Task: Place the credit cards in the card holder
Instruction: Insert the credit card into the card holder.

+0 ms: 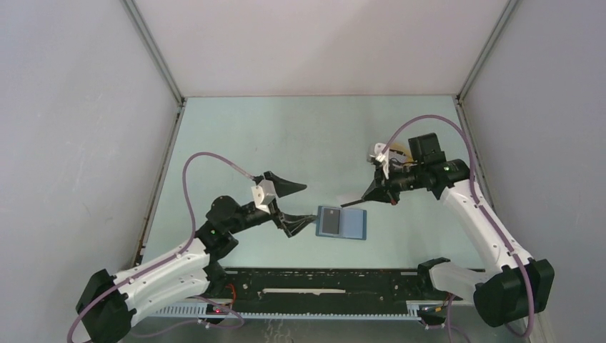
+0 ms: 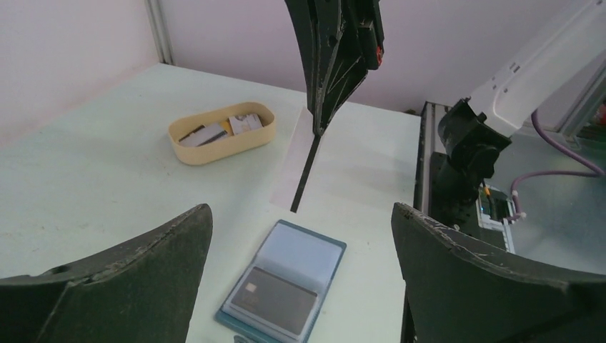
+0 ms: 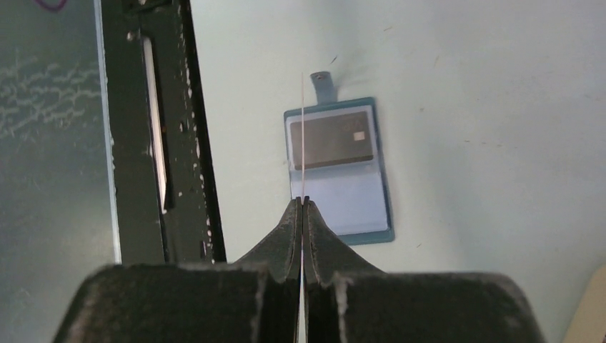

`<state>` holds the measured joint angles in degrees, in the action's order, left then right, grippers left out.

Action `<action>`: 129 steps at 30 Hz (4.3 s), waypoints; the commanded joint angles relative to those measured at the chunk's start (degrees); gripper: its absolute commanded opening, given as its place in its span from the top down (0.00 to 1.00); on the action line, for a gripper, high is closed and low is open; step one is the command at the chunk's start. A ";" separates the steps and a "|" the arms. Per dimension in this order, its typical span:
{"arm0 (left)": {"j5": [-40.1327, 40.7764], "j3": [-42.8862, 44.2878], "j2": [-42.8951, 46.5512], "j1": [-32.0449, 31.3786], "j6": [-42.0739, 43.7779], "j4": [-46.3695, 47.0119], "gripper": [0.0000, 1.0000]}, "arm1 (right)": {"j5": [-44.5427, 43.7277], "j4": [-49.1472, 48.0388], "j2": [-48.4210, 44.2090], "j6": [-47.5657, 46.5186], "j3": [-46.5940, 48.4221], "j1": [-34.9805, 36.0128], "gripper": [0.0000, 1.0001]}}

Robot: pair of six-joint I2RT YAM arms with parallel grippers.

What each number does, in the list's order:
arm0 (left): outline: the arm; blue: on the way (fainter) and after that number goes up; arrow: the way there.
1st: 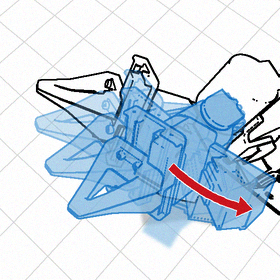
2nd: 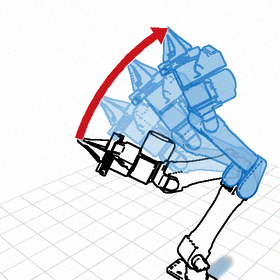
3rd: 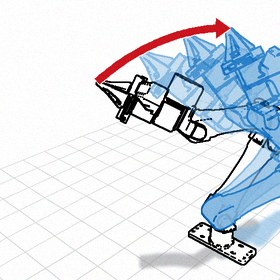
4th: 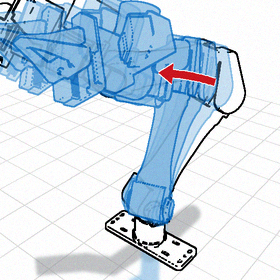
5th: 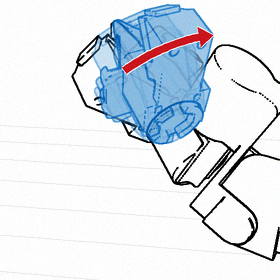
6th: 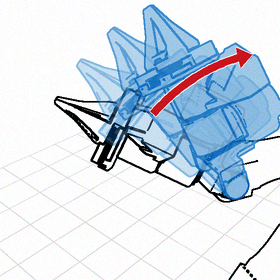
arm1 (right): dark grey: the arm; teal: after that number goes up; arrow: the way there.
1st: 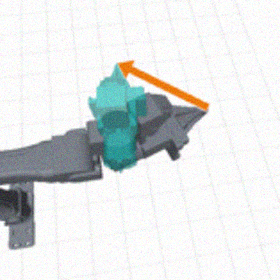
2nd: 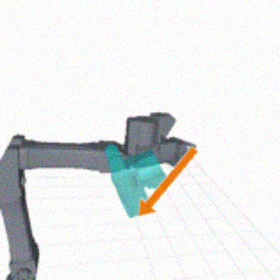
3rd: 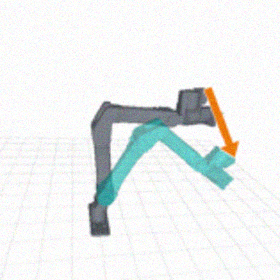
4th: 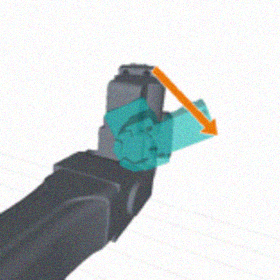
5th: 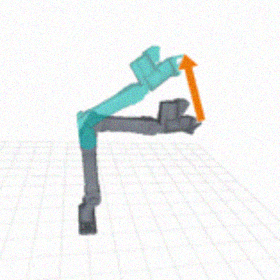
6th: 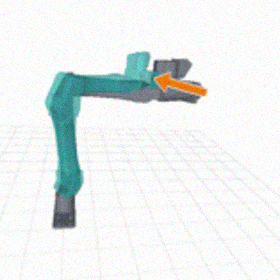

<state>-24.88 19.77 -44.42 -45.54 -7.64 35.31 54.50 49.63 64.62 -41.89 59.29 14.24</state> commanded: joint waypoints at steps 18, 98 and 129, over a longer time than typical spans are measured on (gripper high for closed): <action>-11.05 8.72 -19.64 -1.13 -0.53 -4.89 0.09 | -4.58 10.32 3.76 -12.87 2.34 11.66 1.00; 5.16 3.93 -39.55 -8.34 -41.00 45.30 0.97 | 27.63 -18.16 5.20 30.51 -4.47 -0.13 1.00; 29.53 -5.30 -20.86 -8.09 -27.88 1.85 0.41 | -6.02 -41.43 18.13 58.97 -20.64 -0.84 1.00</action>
<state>0.36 14.83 -63.57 -53.49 -36.97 35.44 56.62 12.34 80.42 11.33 37.80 12.19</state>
